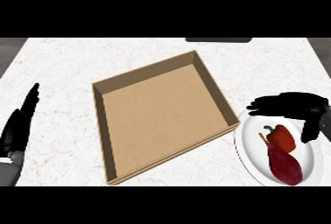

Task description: Pick the bell pepper from the plate and place it in the cardboard box

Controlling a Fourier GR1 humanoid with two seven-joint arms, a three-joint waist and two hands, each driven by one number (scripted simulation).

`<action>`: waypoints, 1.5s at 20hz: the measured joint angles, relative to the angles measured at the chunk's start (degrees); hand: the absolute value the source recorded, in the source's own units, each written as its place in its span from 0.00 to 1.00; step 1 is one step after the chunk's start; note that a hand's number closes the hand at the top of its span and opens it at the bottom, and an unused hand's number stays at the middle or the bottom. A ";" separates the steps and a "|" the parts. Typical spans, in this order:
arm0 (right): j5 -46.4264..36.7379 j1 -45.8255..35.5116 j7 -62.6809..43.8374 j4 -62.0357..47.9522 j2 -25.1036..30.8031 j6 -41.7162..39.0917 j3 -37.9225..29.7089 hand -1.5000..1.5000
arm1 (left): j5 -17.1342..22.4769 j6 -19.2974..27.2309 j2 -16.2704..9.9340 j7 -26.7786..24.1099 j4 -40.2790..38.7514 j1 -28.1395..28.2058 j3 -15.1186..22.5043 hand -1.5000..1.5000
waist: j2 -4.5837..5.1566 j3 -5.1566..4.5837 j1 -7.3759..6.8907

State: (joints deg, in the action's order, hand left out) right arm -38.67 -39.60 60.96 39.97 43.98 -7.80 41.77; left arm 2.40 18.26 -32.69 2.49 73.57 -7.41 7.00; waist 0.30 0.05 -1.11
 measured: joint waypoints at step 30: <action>-3.62 8.29 -2.41 10.44 -0.73 3.57 -2.36 1.00 | -3.93 -3.23 2.95 0.89 1.06 1.53 -4.91 0.50 | -0.49 -0.27 0.88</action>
State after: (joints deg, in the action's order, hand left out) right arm -42.29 -31.32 58.55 50.41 43.25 -4.24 39.42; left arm -1.53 15.04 -29.74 3.38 74.64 -5.88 2.10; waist -0.19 -0.22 -0.22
